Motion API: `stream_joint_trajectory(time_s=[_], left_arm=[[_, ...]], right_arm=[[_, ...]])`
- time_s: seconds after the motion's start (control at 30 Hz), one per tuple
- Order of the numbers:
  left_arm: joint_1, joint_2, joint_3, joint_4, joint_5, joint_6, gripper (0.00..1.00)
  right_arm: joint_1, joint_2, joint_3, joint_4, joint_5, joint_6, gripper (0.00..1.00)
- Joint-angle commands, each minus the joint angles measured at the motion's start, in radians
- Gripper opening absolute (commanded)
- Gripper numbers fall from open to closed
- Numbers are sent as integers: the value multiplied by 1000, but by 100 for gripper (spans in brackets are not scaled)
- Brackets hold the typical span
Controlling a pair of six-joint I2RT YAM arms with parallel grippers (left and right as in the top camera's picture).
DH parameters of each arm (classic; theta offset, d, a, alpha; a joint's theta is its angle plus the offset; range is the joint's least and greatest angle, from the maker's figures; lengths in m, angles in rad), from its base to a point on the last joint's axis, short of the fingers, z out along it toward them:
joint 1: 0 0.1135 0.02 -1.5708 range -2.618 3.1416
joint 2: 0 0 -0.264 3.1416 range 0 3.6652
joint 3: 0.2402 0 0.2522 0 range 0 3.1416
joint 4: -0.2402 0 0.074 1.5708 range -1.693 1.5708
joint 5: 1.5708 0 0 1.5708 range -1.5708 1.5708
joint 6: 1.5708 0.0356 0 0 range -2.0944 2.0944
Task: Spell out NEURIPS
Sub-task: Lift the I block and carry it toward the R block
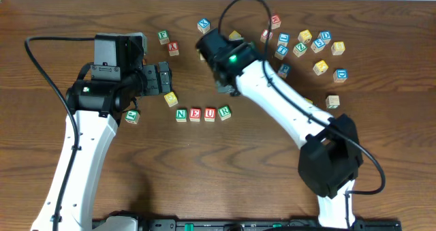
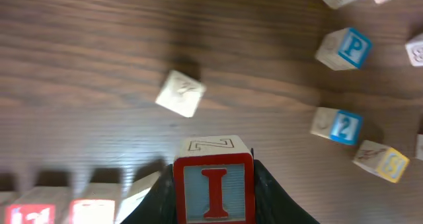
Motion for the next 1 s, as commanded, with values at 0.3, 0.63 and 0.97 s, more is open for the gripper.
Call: stream_joint_trajectory(time_s=[0.3, 0.63, 0.97], left_arm=[[2, -9, 23, 0, 6, 6, 98], [2, -9, 23, 0, 6, 6, 98], [2, -9, 23, 0, 5, 6, 98]], right_arm=[[13, -70, -208, 110, 42, 76, 2], [12, -361, -552, 343, -64, 75, 14], [21, -411, -743, 509, -139, 101, 16]])
